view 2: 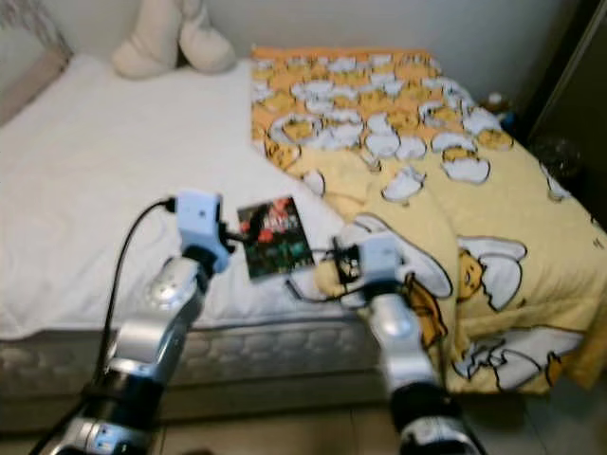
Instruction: Clean up the room
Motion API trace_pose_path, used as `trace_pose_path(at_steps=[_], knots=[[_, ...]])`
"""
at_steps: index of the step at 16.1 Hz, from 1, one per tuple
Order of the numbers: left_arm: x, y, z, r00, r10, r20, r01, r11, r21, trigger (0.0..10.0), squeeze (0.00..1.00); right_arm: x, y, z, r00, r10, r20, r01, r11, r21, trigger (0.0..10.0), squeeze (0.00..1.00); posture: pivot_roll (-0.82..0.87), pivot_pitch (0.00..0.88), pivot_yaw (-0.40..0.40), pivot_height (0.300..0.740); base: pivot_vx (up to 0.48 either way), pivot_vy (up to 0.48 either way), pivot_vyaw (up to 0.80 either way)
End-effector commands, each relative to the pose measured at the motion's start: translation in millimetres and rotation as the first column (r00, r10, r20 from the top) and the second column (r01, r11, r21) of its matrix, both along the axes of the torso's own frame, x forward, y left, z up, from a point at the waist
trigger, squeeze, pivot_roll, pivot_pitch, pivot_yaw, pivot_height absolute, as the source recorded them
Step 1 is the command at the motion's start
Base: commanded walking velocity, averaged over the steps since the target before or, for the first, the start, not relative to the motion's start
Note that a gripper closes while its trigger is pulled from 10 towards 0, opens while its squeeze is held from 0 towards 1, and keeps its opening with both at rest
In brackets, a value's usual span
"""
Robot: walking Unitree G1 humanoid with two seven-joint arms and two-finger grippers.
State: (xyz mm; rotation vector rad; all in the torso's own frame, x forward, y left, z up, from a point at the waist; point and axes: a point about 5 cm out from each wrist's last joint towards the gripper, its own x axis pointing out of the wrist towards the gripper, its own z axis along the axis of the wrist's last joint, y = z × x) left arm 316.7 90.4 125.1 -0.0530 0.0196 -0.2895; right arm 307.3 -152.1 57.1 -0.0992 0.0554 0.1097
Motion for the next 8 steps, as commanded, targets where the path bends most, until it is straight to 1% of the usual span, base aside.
trace_pose_path(at_steps=[1, 2, 4, 7, 8], knots=[[1.1, 12.8, -2, 0.999, 0.041, -0.01, -0.041, 0.999, 0.011, 10.0, 0.0, 1.7, 10.6, 3, 1.0, 0.028, 0.008, -0.028, 1.0, 0.011, 10.0, 0.0, -0.01, 0.0, 0.017, 0.727, 0.48, 0.0, 0.0], [1.1, 13.5, -3, 0.999, 0.044, -0.016, -0.044, 0.999, 0.013, 10.0, 0.0, 1.7, 10.6, 3, 1.0, 0.029, 0.007, -0.029, 1.0, 0.011, 10.0, 0.0, 0.0, 0.0, 0.016, 0.727, 0.48, 0.0, 0.0], [1.7, 20.2, -6, 0.996, 0.085, -0.03, -0.084, 0.996, 0.02, 10.0, 0.0, 1.7, 10.0, 4, 0.999, 0.033, 0.012, -0.033, 0.999, 0.01, 10.0, 0.0, -0.01, 0.0, 0.015, 0.727, 0.426, 0.0, 0.0], [4.9, 35.2, -14, 0.982, 0.173, -0.075, -0.172, 0.985, 0.019, 10.0, 0.0, -4.8, 8.4, 2, 0.999, 0.049, 0.009, -0.049, 0.999, 0.006, 10.0, 0.0, -0.02, 0.0, 0.004, 0.727, 0.0, 0.0, 0.0], [8.1, 38.5, -13, 0.982, 0.174, -0.071, -0.173, 0.985, 0.026, 10.0, 0.0, -7.9, 8.4, 0, 0.998, 0.056, 0.005, -0.056, 0.998, 0.001, 10.0, 0.0, -0.02, 0.0, 0.003, 0.727, 0.0, 0.0, 0.0]])
